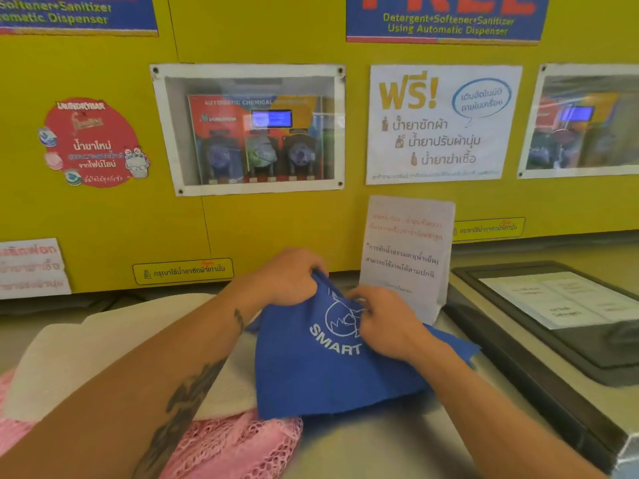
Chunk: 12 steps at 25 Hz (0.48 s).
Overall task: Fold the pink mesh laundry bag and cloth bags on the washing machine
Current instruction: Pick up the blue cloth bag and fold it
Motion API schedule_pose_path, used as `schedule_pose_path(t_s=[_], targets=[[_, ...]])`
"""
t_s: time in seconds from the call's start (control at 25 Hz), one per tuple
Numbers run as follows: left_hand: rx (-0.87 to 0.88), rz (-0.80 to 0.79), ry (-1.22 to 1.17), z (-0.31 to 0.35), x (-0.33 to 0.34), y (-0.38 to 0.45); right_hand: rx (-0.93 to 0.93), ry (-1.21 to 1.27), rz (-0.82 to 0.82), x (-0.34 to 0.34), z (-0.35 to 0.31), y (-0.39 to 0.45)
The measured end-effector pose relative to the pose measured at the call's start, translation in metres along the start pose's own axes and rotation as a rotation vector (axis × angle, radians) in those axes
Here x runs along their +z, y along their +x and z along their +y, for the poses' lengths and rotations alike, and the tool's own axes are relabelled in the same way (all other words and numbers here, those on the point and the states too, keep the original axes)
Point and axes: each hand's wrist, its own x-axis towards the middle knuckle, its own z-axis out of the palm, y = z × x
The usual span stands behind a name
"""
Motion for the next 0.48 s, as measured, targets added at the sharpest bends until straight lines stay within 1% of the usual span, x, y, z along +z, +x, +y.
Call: schedule_pose_path(t_s=[0.08,0.16,0.24,0.32,0.36,0.4,0.48], targets=[[0.002,0.102,-0.030,0.013,0.006,0.005,0.036,0.071,0.104,-0.018,0.004,-0.003],[0.009,0.196,-0.091,0.027,0.014,0.007,0.048,0.175,0.148,-0.032,0.005,-0.009],[0.008,0.247,-0.225,0.042,0.022,0.007,0.033,0.223,0.090,-0.040,0.007,-0.016],[-0.014,0.218,-0.483,0.055,0.029,0.004,-0.004,0.219,0.047,-0.040,0.014,-0.022],[-0.024,0.185,-0.593,0.060,0.033,0.001,-0.030,0.201,0.063,-0.039,0.019,-0.024],[-0.027,0.169,-0.624,0.063,0.039,-0.002,-0.048,0.126,0.094,-0.039,0.026,-0.026],[-0.005,0.186,-0.461,0.064,0.046,-0.009,-0.035,-0.202,0.145,-0.039,0.038,-0.031]])
